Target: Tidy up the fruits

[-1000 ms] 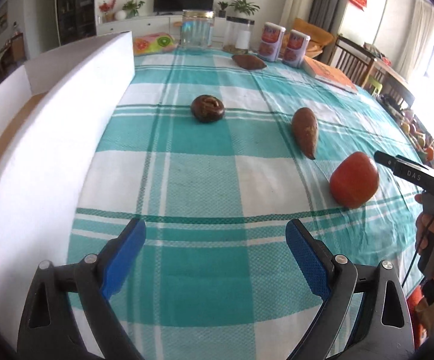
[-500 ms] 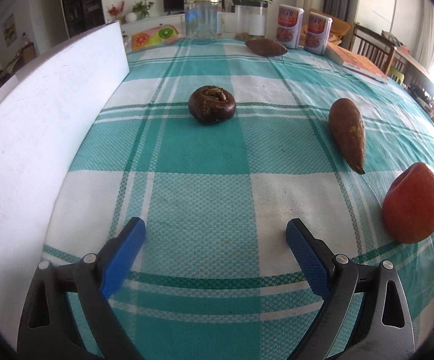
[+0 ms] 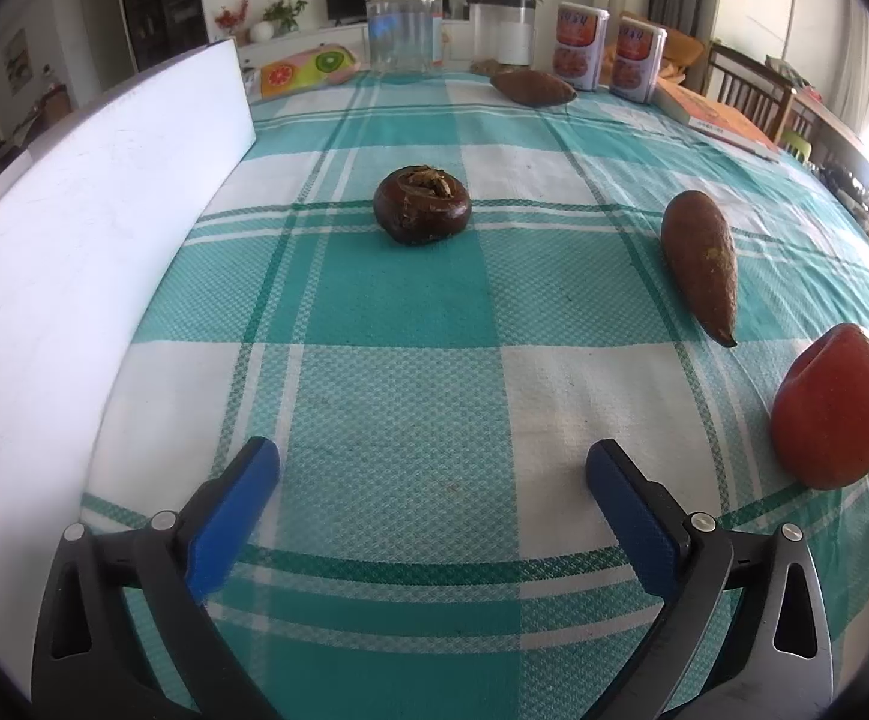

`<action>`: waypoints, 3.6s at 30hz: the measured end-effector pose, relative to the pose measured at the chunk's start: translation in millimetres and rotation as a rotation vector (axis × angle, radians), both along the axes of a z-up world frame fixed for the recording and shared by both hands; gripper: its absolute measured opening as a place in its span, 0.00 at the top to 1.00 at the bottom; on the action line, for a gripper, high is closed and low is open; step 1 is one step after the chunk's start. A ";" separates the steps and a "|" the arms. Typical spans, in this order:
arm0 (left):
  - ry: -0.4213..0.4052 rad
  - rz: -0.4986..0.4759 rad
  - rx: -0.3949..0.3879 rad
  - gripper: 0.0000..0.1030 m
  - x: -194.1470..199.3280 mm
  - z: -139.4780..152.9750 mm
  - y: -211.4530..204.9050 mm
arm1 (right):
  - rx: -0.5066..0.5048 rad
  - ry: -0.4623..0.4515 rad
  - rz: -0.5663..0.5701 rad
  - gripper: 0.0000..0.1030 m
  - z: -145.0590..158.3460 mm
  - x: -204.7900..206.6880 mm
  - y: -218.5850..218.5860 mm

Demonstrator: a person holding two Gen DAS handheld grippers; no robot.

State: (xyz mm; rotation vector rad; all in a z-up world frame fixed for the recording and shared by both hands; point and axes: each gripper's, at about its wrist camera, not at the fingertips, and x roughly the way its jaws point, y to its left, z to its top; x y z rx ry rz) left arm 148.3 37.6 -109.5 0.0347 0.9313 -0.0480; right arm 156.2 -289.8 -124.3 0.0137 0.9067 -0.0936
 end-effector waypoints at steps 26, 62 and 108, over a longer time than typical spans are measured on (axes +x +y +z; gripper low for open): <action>0.000 0.001 -0.001 0.00 -0.2 -0.4 0.2 | 0.003 -0.005 -0.001 0.00 -0.9 -0.6 0.0; 0.028 -0.032 -0.056 0.01 9.2 3.4 5.2 | 0.000 -0.008 -0.002 0.00 -1.8 -0.2 0.5; -0.170 0.101 -0.228 0.53 -93.2 147.0 106.9 | 0.259 0.370 0.136 0.58 8.6 124.0 153.7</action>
